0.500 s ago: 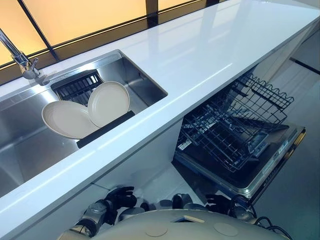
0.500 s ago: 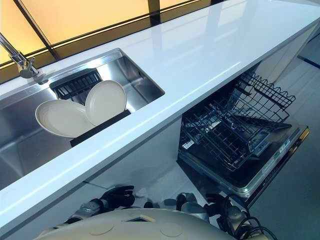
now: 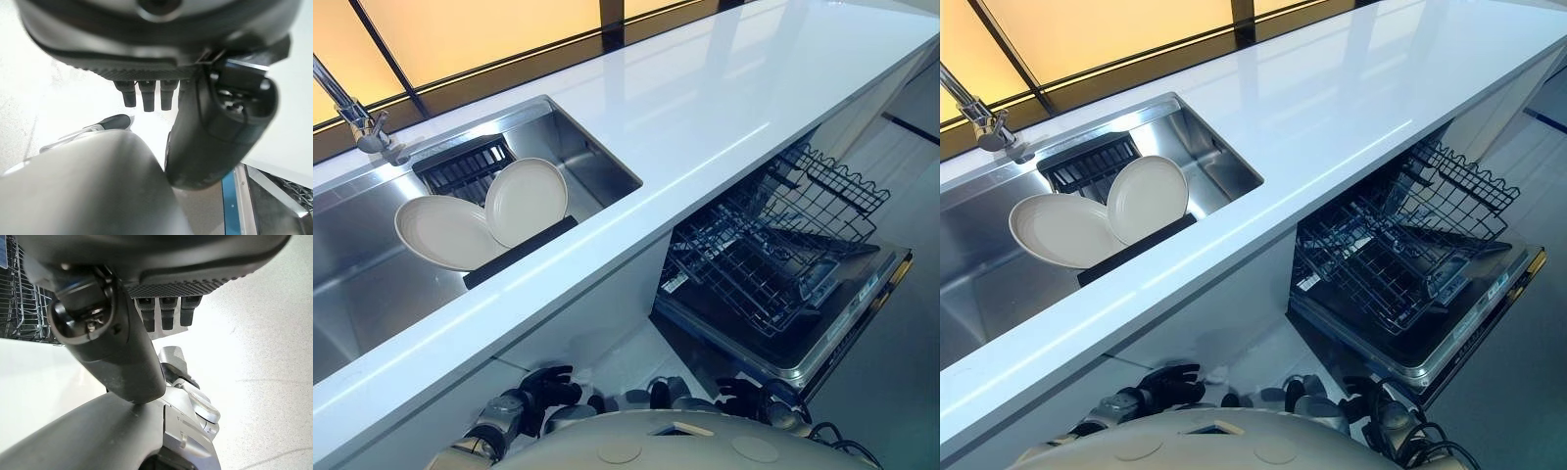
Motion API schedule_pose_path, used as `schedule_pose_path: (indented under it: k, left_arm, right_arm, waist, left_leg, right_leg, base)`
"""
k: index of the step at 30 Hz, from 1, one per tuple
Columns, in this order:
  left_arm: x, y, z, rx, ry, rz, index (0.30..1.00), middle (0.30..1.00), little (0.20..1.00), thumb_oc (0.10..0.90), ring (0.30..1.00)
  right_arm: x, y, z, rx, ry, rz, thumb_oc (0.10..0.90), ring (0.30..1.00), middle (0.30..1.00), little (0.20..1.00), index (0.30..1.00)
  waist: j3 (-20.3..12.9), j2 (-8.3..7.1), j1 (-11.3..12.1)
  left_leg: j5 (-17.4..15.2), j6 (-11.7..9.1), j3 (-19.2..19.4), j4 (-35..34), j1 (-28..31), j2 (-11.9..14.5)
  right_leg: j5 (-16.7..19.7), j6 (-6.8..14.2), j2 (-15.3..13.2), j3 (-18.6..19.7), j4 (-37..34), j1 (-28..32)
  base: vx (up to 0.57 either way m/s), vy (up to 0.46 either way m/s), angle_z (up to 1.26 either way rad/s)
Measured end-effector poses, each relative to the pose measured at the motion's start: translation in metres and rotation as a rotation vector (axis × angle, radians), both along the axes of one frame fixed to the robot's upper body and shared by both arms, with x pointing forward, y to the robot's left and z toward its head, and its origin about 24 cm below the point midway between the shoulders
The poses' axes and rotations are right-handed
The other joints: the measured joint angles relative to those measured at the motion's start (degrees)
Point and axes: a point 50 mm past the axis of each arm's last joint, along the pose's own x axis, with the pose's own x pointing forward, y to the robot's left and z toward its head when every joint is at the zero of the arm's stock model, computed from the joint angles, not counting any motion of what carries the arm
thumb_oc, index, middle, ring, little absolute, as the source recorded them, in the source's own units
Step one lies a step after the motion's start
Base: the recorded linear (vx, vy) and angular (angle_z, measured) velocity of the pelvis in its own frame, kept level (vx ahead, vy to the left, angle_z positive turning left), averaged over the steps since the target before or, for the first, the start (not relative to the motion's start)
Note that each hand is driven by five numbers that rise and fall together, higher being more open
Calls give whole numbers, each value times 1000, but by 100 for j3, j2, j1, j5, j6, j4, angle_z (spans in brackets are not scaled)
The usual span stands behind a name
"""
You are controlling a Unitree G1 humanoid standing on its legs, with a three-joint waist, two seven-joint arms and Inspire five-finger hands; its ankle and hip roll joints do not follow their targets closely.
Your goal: Pick up plates and place into dishwasher.
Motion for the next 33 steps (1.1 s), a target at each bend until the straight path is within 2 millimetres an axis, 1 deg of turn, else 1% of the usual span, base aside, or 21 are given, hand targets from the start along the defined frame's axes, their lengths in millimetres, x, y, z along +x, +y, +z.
schedule_pose_path:
  k: [2, 3, 4, 5, 6, 7, 8, 10, 11, 13, 14, 15, 17, 20, 22, 25, 27, 29, 31, 33]
  left_arm:
    - [8, -2, 3, 79, -74, -123, 900, 900, 900, 800, 900]
    - [14, -6, 5, 107, -114, -212, 900, 900, 900, 800, 900]
    - [21, -13, 8, 130, -165, -305, 900, 900, 900, 800, 900]
    - [32, -22, 14, 154, -239, -428, 900, 900, 900, 800, 900]
    - [36, -25, 17, 155, -268, -475, 900, 900, 900, 800, 900]
    - [44, -33, 23, 149, -323, -539, 900, 900, 900, 800, 900]
    - [56, -44, 34, 119, -399, -616, 900, 900, 900, 800, 900]
    - [71, -58, 53, 60, -494, -705, 900, 900, 900, 800, 900]
    - [82, -68, 68, -3, -555, -741, 900, 900, 900, 800, 900]
    - [98, -84, 97, -130, -645, -783, 900, 900, 900, 800, 900]
    - [101, -92, 109, -207, -671, -775, 900, 900, 900, 800, 900]
    - [104, -104, 122, -337, -689, -755, 900, 900, 900, 800, 900]
    - [106, -119, 145, -509, -708, -763, 900, 900, 900, 800, 900]
    - [103, -125, 156, -740, -622, -689, 900, 900, 900, 800, 900]
    - [101, -132, 170, -901, -597, -671, 900, 900, 900, 800, 900]
    - [102, -146, 208, -1191, -625, -628, 900, 900, 900, 800, 900]
    - [104, -161, 239, -1451, -658, -583, 900, 900, 900, 800, 900]
    - [102, -171, 260, -1629, -680, -562, 900, 900, 900, 800, 900]
    - [102, -175, 275, -1735, -703, -551, 900, 900, 900, 800, 900]
    - [107, -172, 285, -1761, -776, -518, 900, 900, 900, 800, 900]
  right_arm:
    - [2, 1, 0, -5, 0, 22, 800, 900, 900, 900, 900]
    - [4, 1, 1, -7, -1, 28, 800, 900, 900, 900, 900]
    - [6, 0, 1, -10, -5, 35, 800, 900, 900, 900, 900]
    - [10, 0, 2, -14, -9, 38, 800, 900, 900, 900, 900]
    - [11, -1, 3, -15, -12, 39, 800, 900, 900, 900, 900]
    - [14, -1, 3, -18, -19, 44, 800, 900, 900, 900, 900]
    - [17, -3, 5, -23, -30, 55, 800, 900, 900, 900, 900]
    - [20, -3, 6, -28, -37, 73, 800, 900, 900, 900, 900]
    - [23, -4, 7, -32, -43, 79, 800, 900, 900, 900, 900]
    - [25, -6, 8, -39, -48, 85, 800, 900, 900, 900, 900]
    - [26, -6, 9, -43, -52, 84, 800, 900, 900, 900, 900]
    - [26, -7, 9, -50, -55, 82, 800, 900, 900, 900, 900]
    - [26, -6, 9, -55, -58, 82, 800, 900, 900, 900, 900]
    - [25, -6, 8, -62, -62, 80, 800, 900, 900, 900, 900]
    - [25, -5, 8, -68, -65, 81, 800, 900, 900, 900, 900]
    - [22, -1, 6, -72, -65, 75, 800, 900, 900, 900, 900]
    - [21, -1, 6, -85, -71, 70, 800, 900, 900, 900, 900]
    - [21, 1, 5, -92, -76, 68, 800, 900, 900, 900, 900]
    - [21, 2, 5, -102, -79, 78, 800, 900, 900, 900, 900]
    - [21, 3, 5, -110, -81, 89, 800, 900, 900, 900, 900]
  waist:
    - [36, 1, -16]
    - [63, 8, -16]
    - [112, 14, -15]
    - [165, 23, -12]
    - [191, 30, -11]
    - [230, 48, -9]
    - [273, 73, -14]
    - [295, 91, -12]
    - [325, 109, -12]
    - [349, 142, -10]
    - [357, 156, -10]
    - [363, 166, 2]
    - [362, 167, 1]
    - [367, 165, 0]
    - [366, 168, -1]
    - [364, 169, 7]
    - [361, 172, 18]
    - [359, 172, 9]
    - [357, 175, 5]
    - [349, 180, 9]
  left_leg:
    - [5, -6, 21, 1, 1, -1]
    - [12, -11, 44, 1, 0, 2]
    - [18, -10, 52, 5, 0, 2]
    - [32, -14, 55, 3, -23, 1]
    - [35, -16, 55, 2, -29, 1]
    - [35, -16, 55, 2, -34, 2]
    - [35, -16, 53, 1, -56, 2]
    - [53, -33, 43, 1, -114, 5]
    - [63, -34, 33, 3, -121, 5]
    - [68, -34, 26, 3, -122, 4]
    - [68, -34, 24, 1, -122, 3]
    - [68, -35, 16, 0, -122, 3]
    - [70, -39, 4, -2, -119, 7]
    - [74, -45, -16, -2, -115, 12]
    - [74, -46, -19, -2, -108, 11]
    - [69, -43, -25, -3, -36, 9]
    - [66, -41, -31, -4, -28, 3]
    - [67, -41, -36, -3, -20, 4]
    - [68, -44, -37, -2, -11, 8]
    - [71, -48, -37, -2, 4, 10]
  right_leg:
    - [1, 2, 1, 14, 0, -10]
    - [2, 2, 0, 14, 1, -12]
    - [3, 2, -1, 18, 2, -19]
    - [9, 7, -3, 19, 15, -42]
    - [11, 8, -3, 18, 24, -46]
    - [11, 9, -3, 18, 25, -50]
    - [12, 8, -3, 18, 26, -73]
    - [22, 11, -2, 6, 27, -121]
    - [27, 4, -2, -4, 27, -128]
    - [36, -10, -2, -8, 27, -120]
    - [36, -9, -3, -8, 27, -118]
    - [33, -5, -3, -13, 27, -116]
    - [26, 4, 2, -21, 26, -107]
    - [22, 8, 5, -29, 25, -108]
    - [22, 8, 3, -29, 26, -94]
    - [18, 9, 2, -30, 25, -9]
    - [18, 11, -3, -28, 25, 4]
    - [18, 11, -1, -28, 26, 14]
    - [18, 11, 4, -32, 26, 24]
    - [18, 11, 4, -62, 25, 46]
  base:
    - [-51, 27, -3]
    - [-82, 23, -1]
    - [-115, 28, 0]
    - [-92, 23, -1]
    - [-85, 19, 0]
    - [-58, 14, 0]
    - [-47, 13, 0]
    - [-8, 6, 2]
    - [-17, 14, 5]
    - [-8, 6, 2]
    - [0, 0, 0]
    - [0, 0, 0]
    - [0, 0, 0]
    - [0, 0, 0]
    - [0, 0, 0]
    - [20, -34, 2]
    - [4, -32, 0]
    - [-2, -15, 0]
    - [-13, -31, 0]
    - [-1, -29, 3]
